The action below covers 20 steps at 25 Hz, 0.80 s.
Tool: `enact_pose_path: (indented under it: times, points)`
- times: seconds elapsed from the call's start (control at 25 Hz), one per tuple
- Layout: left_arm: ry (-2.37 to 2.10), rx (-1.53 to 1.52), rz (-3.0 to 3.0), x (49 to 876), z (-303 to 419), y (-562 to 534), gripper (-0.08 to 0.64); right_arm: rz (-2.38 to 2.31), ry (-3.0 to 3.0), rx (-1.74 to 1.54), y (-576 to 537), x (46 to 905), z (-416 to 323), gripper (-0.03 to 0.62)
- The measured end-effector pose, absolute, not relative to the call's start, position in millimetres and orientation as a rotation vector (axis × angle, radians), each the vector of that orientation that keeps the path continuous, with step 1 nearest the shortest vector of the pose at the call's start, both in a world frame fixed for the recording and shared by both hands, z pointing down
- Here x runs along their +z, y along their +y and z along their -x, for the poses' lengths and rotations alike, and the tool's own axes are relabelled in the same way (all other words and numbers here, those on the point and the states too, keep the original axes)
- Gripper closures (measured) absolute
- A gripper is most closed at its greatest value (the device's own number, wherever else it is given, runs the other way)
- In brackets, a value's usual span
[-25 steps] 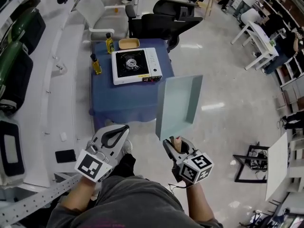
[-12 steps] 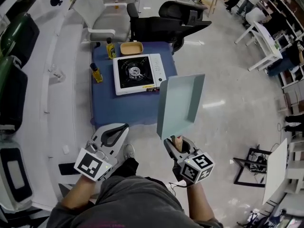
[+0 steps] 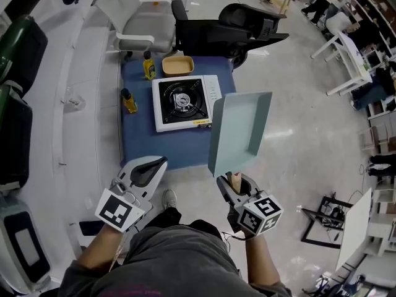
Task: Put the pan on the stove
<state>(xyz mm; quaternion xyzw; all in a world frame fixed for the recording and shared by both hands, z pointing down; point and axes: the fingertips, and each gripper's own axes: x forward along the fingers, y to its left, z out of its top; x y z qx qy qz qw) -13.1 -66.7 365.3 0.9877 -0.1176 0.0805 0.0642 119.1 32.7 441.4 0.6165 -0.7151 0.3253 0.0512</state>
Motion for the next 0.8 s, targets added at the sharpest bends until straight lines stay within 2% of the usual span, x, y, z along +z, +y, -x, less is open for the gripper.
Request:
enact_pose_path:
  times: [0.8]
  points:
    - [-0.570,0.279,-2.936,397.4,6.6,-122.3,0.558,-1.680,-2.243,1.007,-47.4,469.2,-144.2,0.462]
